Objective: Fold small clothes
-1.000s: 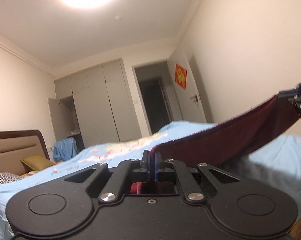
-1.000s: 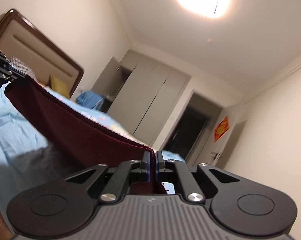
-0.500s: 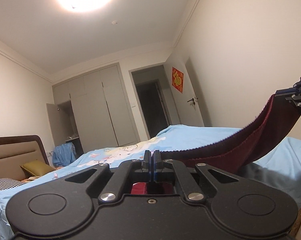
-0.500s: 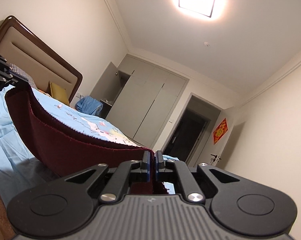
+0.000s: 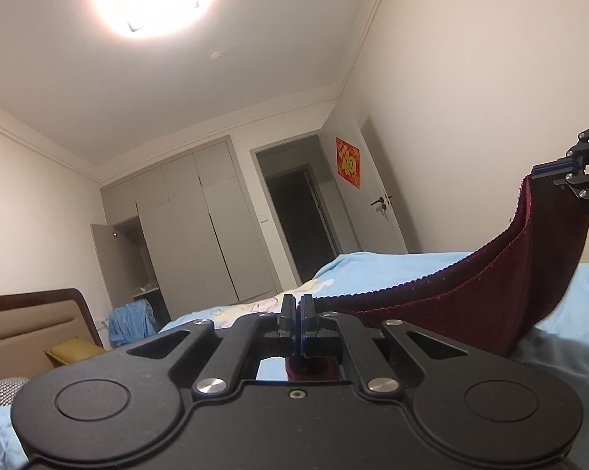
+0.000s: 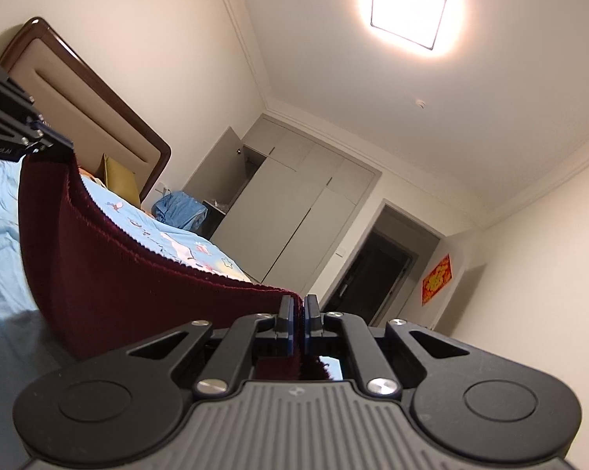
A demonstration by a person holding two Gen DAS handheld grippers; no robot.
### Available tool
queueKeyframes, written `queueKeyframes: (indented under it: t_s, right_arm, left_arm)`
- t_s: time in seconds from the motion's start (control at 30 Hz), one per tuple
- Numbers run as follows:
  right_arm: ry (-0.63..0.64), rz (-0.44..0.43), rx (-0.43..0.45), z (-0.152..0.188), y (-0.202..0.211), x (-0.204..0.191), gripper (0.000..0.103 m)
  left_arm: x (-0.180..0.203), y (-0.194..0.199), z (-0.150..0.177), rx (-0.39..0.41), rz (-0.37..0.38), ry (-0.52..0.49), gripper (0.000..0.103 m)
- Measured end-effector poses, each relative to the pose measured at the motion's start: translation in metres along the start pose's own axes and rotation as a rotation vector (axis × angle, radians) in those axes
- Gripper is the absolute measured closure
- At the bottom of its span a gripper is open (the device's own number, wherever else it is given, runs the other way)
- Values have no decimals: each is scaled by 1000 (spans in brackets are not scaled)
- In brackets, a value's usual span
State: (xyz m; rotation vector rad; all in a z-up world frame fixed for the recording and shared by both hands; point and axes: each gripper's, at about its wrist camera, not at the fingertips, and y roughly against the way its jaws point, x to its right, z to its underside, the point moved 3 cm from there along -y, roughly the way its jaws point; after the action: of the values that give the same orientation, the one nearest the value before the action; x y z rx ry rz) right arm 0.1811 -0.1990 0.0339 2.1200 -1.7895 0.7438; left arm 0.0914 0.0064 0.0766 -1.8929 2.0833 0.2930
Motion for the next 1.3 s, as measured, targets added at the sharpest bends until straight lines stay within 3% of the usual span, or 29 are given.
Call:
queueKeyframes:
  t_s: [0.3,0.53,0.73,0.93,1.2,1.27,1.3]
  right_arm:
    - [131,-19,-28,5,-132,4,98]
    - [83,-86,-183,43,-258,4,98]
    - [20,-165,-330,94,-335,-12,98]
    - [16,-225,-407,137,-376,-38,97]
    - [25,-287,-452,170,-406,-53,97]
    - [19,-291,-465,173,-411,-53,88]
    - [10,-286,-470,176,-412,-50,82]
  left_arm:
    - [-27,-135,-2,-47,-12,5,103]
    - [-31,-261,20,-139,-10,-42,103]
    - [-21,-344,69,-269,14,-84,103]
    - [-33,-395,112,-393,16,-16,103]
    - [-43,-418,154,-513,-12,43,103]
    - [-43,-415,156,-531,-11,58,101]
    - [-45,-414,156,-537,-12,72,91]
